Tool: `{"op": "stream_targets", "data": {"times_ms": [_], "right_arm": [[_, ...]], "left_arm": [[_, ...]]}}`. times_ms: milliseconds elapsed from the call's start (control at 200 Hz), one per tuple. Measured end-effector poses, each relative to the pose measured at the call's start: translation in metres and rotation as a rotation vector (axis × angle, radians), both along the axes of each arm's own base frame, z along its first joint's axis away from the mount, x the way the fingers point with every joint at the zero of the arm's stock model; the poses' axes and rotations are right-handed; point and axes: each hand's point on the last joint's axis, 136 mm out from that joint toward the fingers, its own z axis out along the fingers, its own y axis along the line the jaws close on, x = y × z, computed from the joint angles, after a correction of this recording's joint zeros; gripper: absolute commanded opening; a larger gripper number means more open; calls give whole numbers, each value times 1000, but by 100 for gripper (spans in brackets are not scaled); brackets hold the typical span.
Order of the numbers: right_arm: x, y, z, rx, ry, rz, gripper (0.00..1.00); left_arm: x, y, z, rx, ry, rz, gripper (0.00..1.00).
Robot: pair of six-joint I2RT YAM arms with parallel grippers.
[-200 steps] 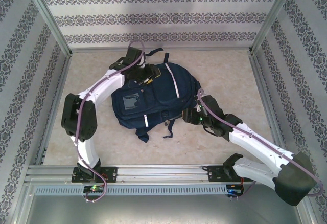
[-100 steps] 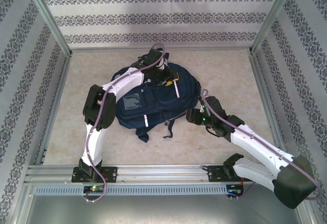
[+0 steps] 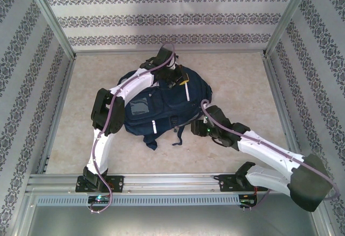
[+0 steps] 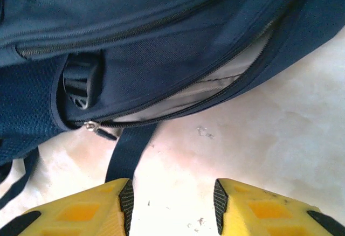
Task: Pack books, pencil case, and school supplies into a backpack
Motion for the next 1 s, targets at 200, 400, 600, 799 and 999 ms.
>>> {"op": "stream_targets", "data": {"times_ms": [200,400,600,799,999], "right_arm": [[-8,25,-17,-107,-15,73,46],[-6,57,-29,-214,-33,140,44],[9,81,-32,-298,-34,144,48],[19,85,-44,-399,-7,131,47],[23,74,-58,-482,-1,108,45]], "left_arm": [[4,4,0,-8,19,32,0],[8,8,1,-20,39,62,0],[13,12,3,-40,57,96,0],[23,18,9,-75,63,145,0],[36,28,12,-106,77,200,0]]}}
